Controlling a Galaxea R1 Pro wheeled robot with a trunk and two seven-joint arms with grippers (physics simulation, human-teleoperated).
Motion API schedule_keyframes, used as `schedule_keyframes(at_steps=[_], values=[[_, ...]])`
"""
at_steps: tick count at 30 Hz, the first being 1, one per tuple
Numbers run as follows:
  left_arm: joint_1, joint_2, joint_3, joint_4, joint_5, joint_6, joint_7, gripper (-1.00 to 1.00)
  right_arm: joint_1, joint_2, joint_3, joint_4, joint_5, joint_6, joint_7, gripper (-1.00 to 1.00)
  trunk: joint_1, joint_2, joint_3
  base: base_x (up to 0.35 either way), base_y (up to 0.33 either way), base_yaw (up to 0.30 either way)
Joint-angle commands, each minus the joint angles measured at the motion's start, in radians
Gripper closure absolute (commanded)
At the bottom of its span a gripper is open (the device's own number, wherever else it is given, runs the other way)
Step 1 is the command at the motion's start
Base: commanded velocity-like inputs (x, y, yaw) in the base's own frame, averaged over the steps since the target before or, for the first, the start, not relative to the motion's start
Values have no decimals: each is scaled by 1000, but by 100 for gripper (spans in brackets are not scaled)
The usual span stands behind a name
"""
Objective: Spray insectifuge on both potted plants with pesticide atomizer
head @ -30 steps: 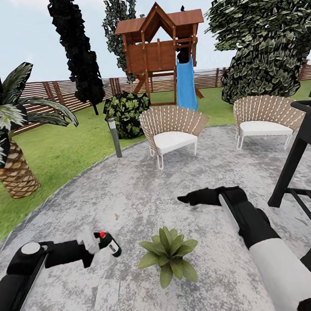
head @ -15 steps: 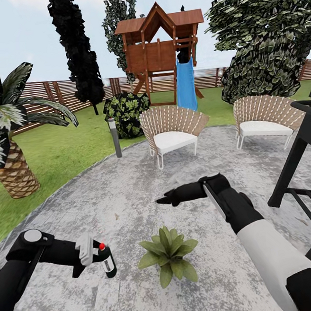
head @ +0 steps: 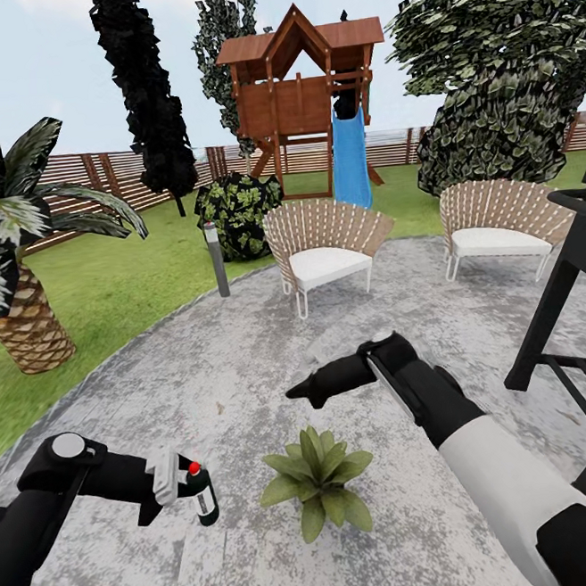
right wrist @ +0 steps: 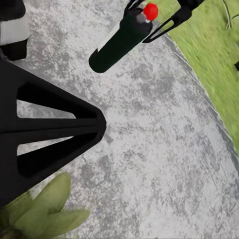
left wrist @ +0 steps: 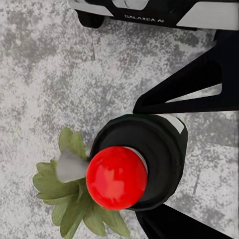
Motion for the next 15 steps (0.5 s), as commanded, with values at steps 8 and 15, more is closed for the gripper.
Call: schedule_keyframes(at_steps=[8, 15], values=[[-2, -28, -30, -1, -39, 10, -5, 100, -1, 24, 62, -13, 7, 5, 18, 100, 0, -1, -1, 0, 0, 0], [-22, -71, -100, -1, -60, 13, -5, 100, -1, 51, 64, -21, 6, 5, 19, 100, 0, -1, -1, 0, 0, 0]])
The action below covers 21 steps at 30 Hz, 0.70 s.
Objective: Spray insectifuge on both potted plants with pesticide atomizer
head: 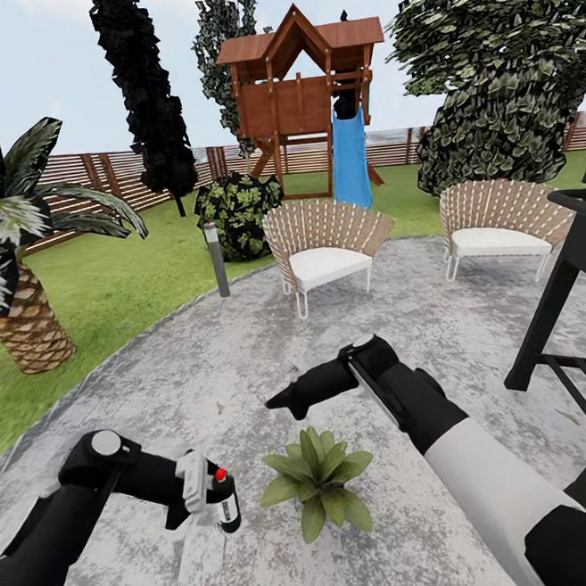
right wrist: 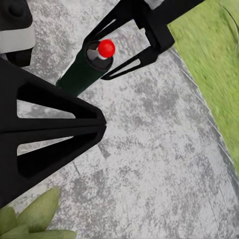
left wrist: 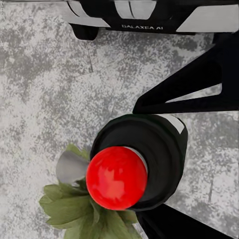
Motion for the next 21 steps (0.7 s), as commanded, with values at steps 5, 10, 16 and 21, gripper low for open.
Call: schedule_keyframes(at_steps=[5, 10, 16, 21], values=[[-9, -42, -5, -1, -8, 10, -5, 100, -1, 8, -1, -29, 4, 5, 6, 100, 0, 0, -1, 0, 0, 0], [-36, -59, -5, 0, -8, 11, -5, 100, -1, 14, -1, -67, 4, 5, 6, 100, 0, 0, -1, 0, 0, 0], [-60, -62, -5, 0, -7, 12, -5, 100, -1, 15, 2, -75, 3, 6, 6, 100, 0, 0, -1, 0, 0, 0], [-82, -63, -5, 0, -7, 13, -5, 100, -1, 15, 5, -75, 2, 6, 6, 100, 0, 0, -1, 0, 0, 0]])
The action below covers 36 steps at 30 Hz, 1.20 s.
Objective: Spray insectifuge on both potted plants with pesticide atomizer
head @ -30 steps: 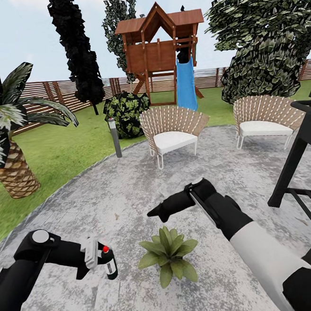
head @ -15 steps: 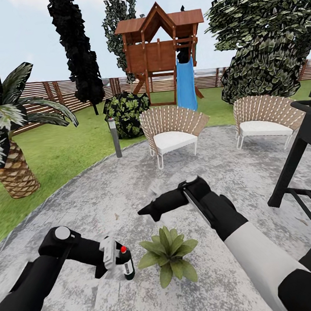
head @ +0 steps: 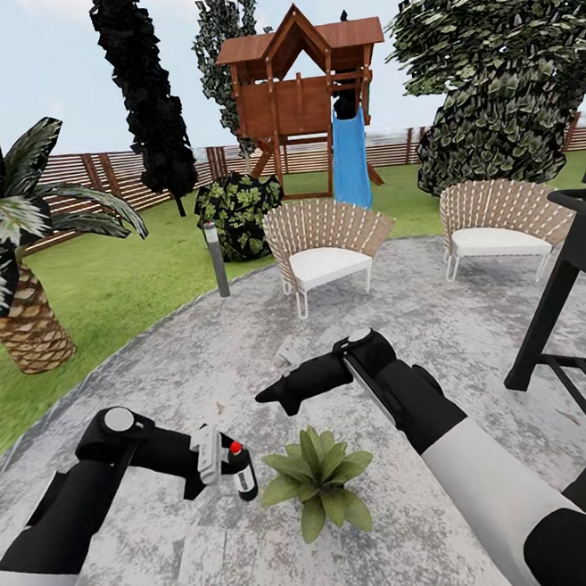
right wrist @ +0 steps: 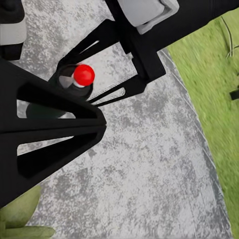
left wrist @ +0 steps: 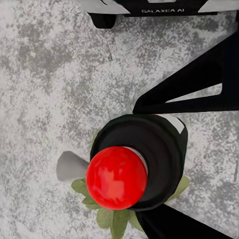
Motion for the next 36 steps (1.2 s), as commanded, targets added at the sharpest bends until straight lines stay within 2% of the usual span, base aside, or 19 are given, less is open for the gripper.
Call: schedule_keyframes(at_steps=[1, 7, 13, 21, 25, 32, 36], values=[[-5, -5, -1, -1, -5, 10, -5, 100, -1, 0, 0, -1, 6, 5, 6, 100, 0, 0, -1, 0, 0, 0], [-29, -36, -1, 2, -6, 11, -5, 100, -1, 0, 4, -1, 6, 5, 6, 100, 0, 0, -1, 0, 0, 0], [-37, -50, -1, 10, -7, 11, -5, 100, -1, 0, 39, -1, 6, 5, 6, 100, 0, 0, -1, 0, 0, 0], [-58, -53, -1, 11, -7, 11, -5, 100, -1, 0, 44, -1, 6, 5, 6, 100, 0, 0, -1, 0, 0, 0], [-74, -54, -1, 15, -22, 11, -5, 100, -1, 0, 44, -1, 6, 5, 6, 100, 0, 0, -1, 0, 0, 0], [-92, -55, -1, 45, -28, 11, -5, 100, -1, 0, 45, -1, 6, 5, 6, 100, 0, 0, -1, 0, 0, 0], [-101, -68, -1, 47, -28, 11, -5, 100, -1, 0, 45, -1, 6, 5, 6, 100, 0, 0, -1, 0, 0, 0]])
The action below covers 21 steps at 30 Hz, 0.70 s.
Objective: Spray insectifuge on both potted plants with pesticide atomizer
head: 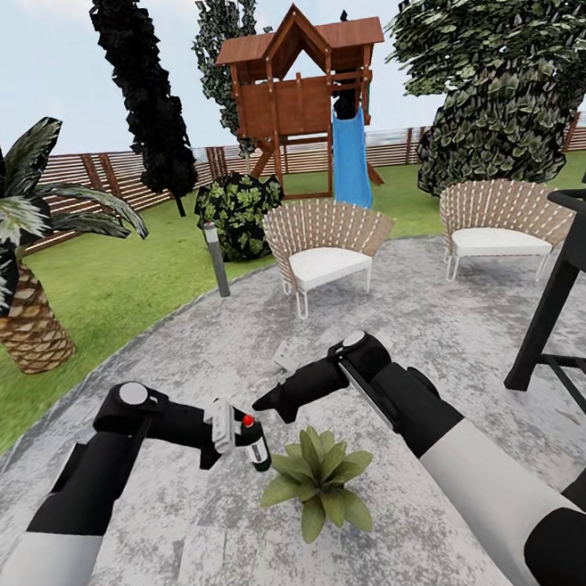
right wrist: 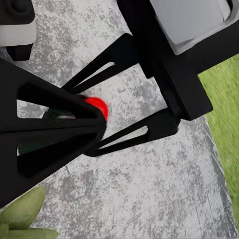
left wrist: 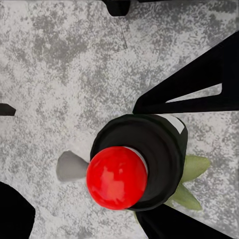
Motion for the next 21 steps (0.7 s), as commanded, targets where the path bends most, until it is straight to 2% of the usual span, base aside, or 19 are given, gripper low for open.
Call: schedule_keyframes(at_steps=[1, 21], values=[[-2, -2, -1, -1, -5, 10, -5, 100, -1, 0, -1, -1, 6, 5, 6, 100, 0, 0, -1, 0, 0, 0], [-16, -7, -1, -1, -5, 10, -5, 100, -1, -1, 0, -1, 6, 5, 6, 100, 0, 0, -1, 0, 0, 0]])
